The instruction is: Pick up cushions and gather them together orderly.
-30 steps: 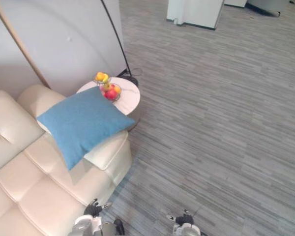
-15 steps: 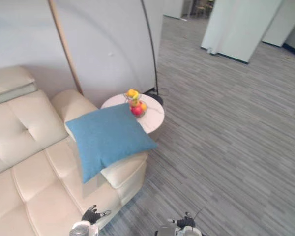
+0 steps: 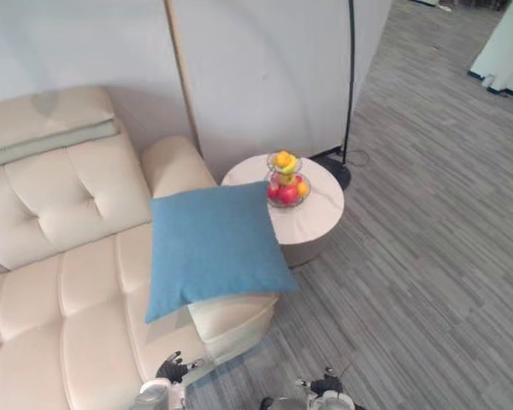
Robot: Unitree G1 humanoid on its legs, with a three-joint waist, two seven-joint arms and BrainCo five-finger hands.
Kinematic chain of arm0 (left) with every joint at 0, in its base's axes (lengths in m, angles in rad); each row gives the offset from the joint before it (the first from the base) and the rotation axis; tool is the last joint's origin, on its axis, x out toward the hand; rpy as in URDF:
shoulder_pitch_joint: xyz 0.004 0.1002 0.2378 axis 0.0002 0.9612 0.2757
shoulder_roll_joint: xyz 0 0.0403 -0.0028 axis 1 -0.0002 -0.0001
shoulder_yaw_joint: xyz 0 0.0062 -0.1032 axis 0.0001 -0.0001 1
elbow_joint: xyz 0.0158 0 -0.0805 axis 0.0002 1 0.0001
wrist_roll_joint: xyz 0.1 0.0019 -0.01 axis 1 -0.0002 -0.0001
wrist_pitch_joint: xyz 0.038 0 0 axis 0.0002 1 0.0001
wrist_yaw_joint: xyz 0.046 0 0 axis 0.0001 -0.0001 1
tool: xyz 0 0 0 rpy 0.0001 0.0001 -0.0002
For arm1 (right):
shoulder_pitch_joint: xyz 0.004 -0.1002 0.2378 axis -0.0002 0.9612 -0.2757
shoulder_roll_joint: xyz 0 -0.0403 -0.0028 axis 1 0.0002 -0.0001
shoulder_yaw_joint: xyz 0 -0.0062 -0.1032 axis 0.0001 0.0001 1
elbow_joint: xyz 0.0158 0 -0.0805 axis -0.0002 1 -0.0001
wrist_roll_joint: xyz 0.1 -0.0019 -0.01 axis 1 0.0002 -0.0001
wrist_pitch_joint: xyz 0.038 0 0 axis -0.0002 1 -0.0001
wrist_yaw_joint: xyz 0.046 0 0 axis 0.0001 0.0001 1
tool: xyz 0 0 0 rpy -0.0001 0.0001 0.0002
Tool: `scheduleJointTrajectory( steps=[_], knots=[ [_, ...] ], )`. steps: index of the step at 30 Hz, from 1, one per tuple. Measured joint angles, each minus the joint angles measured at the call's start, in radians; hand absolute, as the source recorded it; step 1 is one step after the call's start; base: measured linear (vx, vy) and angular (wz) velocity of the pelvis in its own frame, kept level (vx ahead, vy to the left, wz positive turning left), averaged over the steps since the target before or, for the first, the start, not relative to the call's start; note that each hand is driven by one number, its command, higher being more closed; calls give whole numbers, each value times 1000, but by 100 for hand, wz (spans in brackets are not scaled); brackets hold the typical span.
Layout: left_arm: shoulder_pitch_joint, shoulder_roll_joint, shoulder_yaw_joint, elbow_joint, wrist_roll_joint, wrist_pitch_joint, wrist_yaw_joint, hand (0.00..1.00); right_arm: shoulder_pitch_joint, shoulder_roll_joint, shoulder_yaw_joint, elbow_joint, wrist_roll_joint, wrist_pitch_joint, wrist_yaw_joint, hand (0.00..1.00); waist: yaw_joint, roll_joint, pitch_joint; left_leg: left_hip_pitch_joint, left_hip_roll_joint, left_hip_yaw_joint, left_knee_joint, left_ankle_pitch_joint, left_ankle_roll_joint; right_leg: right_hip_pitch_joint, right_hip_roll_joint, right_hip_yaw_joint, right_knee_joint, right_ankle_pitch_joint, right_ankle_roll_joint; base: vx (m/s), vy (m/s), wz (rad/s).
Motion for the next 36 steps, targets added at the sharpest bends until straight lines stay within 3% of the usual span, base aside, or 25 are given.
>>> scheduleJointTrajectory(
  steps=[7, 11, 16, 21, 25, 30, 36],
  knots=[
    [33, 34, -16, -13, -6, 0, 3, 0, 3, 11, -74, 1, 5, -1, -12, 0, 3, 2, -24, 44, -33, 11, -135, 59, 2, 55, -11, -4, -124, 65, 25, -33, 64, 10],
    [37, 72, -33, -14, -43, 0, 15, 0, 3, -2, -73, -47, 22, -2, -29, 0, -1, 3, -28, 54, -35, 13, -167, 61, 3, 59, -5, -1, -147, 93, 28, -118, 31, 1],
    [31, 198, -31, -44, -92, 0, 33, 0, -28, -98, -80, -206, 25, -7, -45, 0, -2, -7, -33, 35, -45, 30, -240, 87, 13, 24, 4, 19, -197, 145, 36, -171, 8, -6],
    [5, 291, -13, -155, -144, -10, 51, 0, -109, -194, -79, -289, 48, -22, -52, 0, -3, 0, -30, -20, -54, 39, -244, 94, 14, -38, 4, 56, -206, 151, 37, -106, -13, -9],
    [-36, 303, 1, -242, -203, -21, 73, 0, -173, -224, -80, -364, 85, -26, -78, 0, -2, 21, -7, -90, -53, 25, -236, 95, 13, -100, 6, 58, -201, 150, 37, 25, -17, 4],
    [-162, 308, -13, -321, -280, -22, 94, 0, -287, -224, -68, -426, 129, -28, -100, 0, 6, 16, 37, -190, -47, -2, -166, 111, 11, -202, 3, 44, -110, 151, 11, 112, -31, 17],
    [-411, 312, -122, -376, -357, -45, 134, 0, -495, -260, 16, -513, 196, -41, -159, 0, 22, 12, 113, -310, -37, -2, -53, 100, 20, -300, -13, 58, -17, 134, 0, 9, -14, 15]
  ],
)
